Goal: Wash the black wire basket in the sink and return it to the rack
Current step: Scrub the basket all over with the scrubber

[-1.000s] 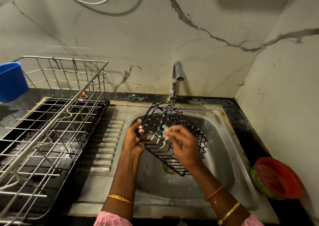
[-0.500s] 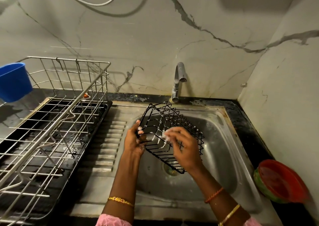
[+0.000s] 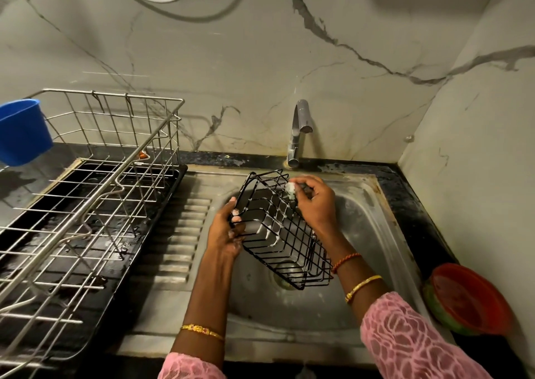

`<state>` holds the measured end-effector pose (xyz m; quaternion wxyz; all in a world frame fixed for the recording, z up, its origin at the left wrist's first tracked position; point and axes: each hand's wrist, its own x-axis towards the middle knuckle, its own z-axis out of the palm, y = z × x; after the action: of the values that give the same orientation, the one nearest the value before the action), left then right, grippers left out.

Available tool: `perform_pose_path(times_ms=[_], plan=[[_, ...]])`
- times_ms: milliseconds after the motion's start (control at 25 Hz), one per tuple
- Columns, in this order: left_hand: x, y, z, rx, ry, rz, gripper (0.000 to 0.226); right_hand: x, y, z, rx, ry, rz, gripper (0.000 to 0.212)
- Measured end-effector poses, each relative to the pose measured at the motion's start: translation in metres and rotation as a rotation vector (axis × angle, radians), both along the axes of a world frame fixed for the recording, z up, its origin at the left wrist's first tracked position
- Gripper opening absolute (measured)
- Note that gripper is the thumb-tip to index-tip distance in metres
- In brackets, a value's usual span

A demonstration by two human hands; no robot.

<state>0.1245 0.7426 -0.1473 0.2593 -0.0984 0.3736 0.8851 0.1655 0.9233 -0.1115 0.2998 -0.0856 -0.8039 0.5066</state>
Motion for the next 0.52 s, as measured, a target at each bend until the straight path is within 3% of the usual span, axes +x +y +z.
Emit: perform_pose_path(times_ms=[160, 280, 520], plan=[[-0.001, 0.007, -0.003, -0.149, 0.006, 0.092, 0.013, 0.022, -0.019, -0.007, 0.143, 0.077, -0.006, 0.018], [-0.002, 0.006, -0.003, -0.074, -0.018, 0.074, 0.023, 0.04, -0.038, -0.017, 0.22, 0.107, 0.057, 0.021], [-0.003, 0.003, 0.001, -0.071, -0.022, 0.014, 0.028, -0.008, -0.005, 0.02, 0.151, -0.016, -0.004, 0.022]])
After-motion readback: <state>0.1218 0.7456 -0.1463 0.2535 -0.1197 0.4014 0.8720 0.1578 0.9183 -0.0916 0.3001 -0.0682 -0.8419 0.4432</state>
